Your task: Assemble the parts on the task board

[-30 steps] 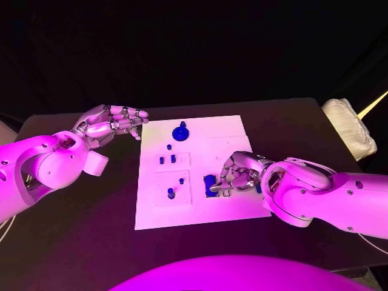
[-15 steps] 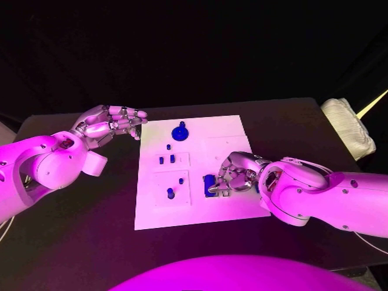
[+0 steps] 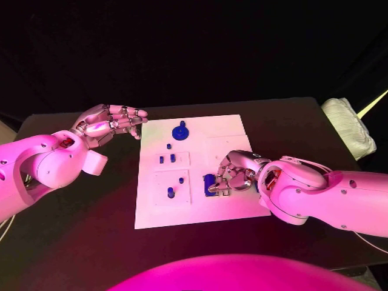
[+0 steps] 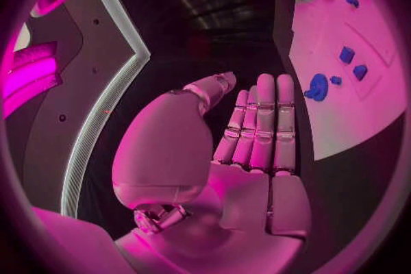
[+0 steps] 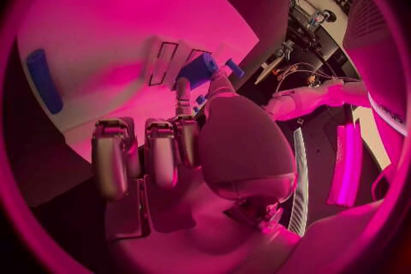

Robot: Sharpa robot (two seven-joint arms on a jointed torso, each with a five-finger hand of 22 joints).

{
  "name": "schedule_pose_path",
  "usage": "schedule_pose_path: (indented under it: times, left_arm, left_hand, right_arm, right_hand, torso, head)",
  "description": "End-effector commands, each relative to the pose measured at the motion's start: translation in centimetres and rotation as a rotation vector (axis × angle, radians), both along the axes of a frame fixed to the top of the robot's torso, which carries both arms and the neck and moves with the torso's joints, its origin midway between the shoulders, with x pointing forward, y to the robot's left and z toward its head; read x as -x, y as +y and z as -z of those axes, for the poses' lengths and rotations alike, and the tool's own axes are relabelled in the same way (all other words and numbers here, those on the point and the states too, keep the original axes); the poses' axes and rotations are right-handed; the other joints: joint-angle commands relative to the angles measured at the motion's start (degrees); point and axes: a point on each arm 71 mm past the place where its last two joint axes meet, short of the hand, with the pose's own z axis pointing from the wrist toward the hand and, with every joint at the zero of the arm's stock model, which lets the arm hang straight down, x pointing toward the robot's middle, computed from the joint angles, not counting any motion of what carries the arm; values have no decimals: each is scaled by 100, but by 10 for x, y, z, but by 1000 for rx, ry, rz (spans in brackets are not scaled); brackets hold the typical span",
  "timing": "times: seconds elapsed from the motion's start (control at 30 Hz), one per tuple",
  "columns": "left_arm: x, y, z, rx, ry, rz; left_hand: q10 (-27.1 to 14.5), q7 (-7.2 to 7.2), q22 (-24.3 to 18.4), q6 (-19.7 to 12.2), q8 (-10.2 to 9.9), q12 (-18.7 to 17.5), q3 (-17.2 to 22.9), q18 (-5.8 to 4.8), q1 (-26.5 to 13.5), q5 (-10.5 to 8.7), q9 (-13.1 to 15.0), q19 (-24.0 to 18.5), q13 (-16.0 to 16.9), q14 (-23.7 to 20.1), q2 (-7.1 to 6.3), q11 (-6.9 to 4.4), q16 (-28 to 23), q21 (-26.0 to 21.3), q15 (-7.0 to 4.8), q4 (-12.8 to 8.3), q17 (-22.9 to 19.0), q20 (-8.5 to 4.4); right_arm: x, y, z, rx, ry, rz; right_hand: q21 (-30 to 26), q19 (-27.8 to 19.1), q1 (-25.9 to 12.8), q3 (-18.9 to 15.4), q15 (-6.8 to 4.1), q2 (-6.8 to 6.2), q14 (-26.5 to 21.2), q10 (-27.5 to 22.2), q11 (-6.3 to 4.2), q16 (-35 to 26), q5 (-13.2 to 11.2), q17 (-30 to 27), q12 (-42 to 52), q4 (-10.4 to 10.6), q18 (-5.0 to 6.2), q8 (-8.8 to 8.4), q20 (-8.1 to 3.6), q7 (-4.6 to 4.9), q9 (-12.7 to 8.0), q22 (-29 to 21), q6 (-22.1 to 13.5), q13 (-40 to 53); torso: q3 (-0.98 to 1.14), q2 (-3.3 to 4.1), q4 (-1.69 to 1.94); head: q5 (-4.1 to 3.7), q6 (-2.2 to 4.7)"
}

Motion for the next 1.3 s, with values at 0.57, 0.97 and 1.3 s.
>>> schedule_pose_path:
  times: [0.57, 0.97, 1.3]
  left_arm:
    - [0, -1, 0, 13, 4, 17]
    - [0, -1, 0, 13, 4, 14]
    - [-1, -1, 0, 12, 3, 12]
  left_hand:
    - [-27, -5, -7, 2, -27, 26, -7, 81, -27, 18, -6, 32, -9, -7, 16, 2, -22, -14, 44, 23, -8, 1]
    - [-27, -5, -7, 2, -27, 26, -7, 81, -27, 18, -6, 32, -9, -7, 16, 2, -22, -14, 44, 23, -8, 1]
    - [-36, -3, -25, -4, -30, 33, -11, 82, -26, 17, -9, 44, -11, -12, 17, 3, -20, -38, 44, 36, -7, 1]
  right_arm:
    - [4, -7, 13, 48, 72, -17]
    - [5, -17, 3, -27, 7, 33]
    - [-4, -64, -30, -96, -47, 143]
  right_hand:
    - [6, 534, 271, 318, -51, -136, 559, 301, -40, 27, -70, 1297, 12, 15, -111, -61, -61, -10, -62, 1434, 27, 1008]
    - [-47, 523, 21, 429, -33, -217, 549, 276, -15, 5, -10, 1256, -60, 25, -101, -111, -50, 22, -106, 1420, -2, 974]
    - [-275, 471, -8, 678, 106, -379, 523, 186, 157, -57, 16, 1145, -228, 7, -62, -431, 55, 225, -228, 1364, -461, 896]
  torso:
    - [2, 2, 3]
    - [-1, -9, -3]
    - [-5, -9, -12]
  head:
    - [-14, 2]
    - [-30, 18]
    - [-141, 76]
